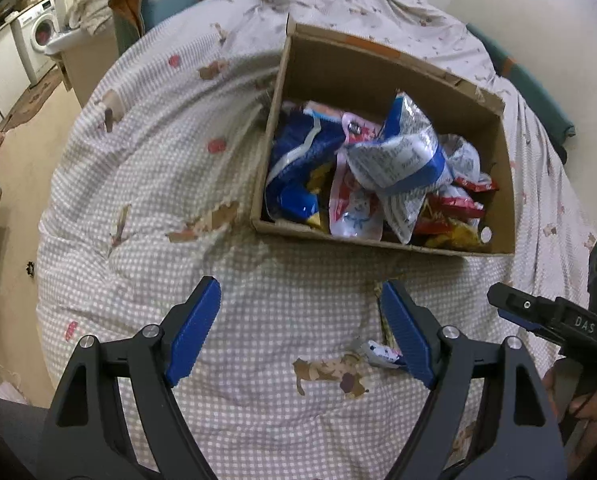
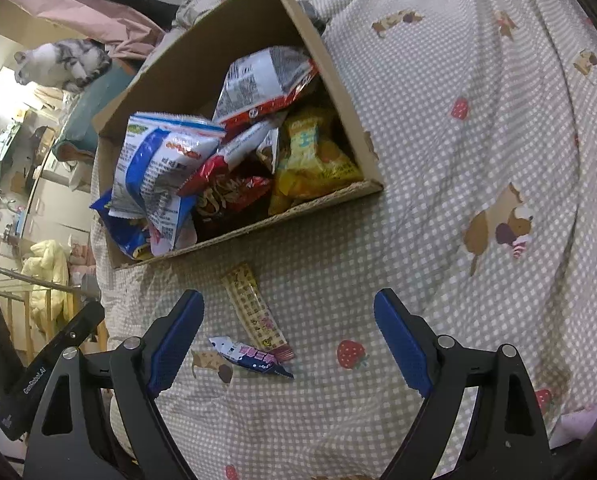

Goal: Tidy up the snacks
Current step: 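Withdraw both tools from the box toward the bars on the bed, then grasp the beige checkered bar with the right tool while the left tool grasps the white bar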

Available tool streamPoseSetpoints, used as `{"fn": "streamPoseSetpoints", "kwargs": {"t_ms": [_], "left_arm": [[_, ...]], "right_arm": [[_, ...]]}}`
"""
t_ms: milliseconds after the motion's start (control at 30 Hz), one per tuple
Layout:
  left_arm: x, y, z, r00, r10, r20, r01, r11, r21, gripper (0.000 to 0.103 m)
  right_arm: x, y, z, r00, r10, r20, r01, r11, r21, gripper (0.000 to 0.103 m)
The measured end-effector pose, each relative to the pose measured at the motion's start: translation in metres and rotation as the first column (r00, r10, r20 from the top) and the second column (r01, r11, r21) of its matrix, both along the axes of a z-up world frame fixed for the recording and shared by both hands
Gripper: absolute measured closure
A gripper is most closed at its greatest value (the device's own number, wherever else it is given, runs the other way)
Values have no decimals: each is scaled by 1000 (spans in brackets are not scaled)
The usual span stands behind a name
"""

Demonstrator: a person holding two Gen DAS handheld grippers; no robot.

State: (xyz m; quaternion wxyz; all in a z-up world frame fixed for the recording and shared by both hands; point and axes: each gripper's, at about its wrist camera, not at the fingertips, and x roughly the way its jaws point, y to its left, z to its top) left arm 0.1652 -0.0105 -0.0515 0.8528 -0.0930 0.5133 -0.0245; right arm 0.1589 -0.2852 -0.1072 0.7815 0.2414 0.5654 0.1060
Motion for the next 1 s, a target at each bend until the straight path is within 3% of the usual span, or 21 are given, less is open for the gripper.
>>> {"fn": "streamPoseSetpoints", "kwargs": {"t_ms": [300, 400, 567, 633, 867, 933, 1000], "left_arm": [[6, 3, -26, 995, 43, -94, -41, 999, 23, 23], [8, 10, -36, 988, 80, -133, -76, 997, 30, 23], [13, 14, -44, 979, 117, -168, -116, 993, 15, 23], [14, 10, -45, 980, 110, -166, -109, 994, 17, 23], [13, -3, -52, 979, 70, -191, -68, 998, 17, 23], [11, -4, -54, 978, 62, -199, -60, 998, 16, 23], [12, -5, -55, 978, 57, -200, -55, 998, 18, 23]], "right_arm": [[11, 11, -21, 997, 9, -81, -17, 996, -90, 14], [16, 15, -34, 992, 6, -122, -15, 998, -65, 14], [30, 46, -41, 988, 107, -112, -115, 991, -71, 15], [34, 62, -44, 981, 164, -107, -171, 983, -61, 27], [28, 96, -68, 951, 263, -163, -286, 949, -136, 48], [26, 99, -69, 949, 265, -168, -295, 936, -192, 70], [23, 99, -67, 951, 263, -161, -293, 934, -204, 71]]}}
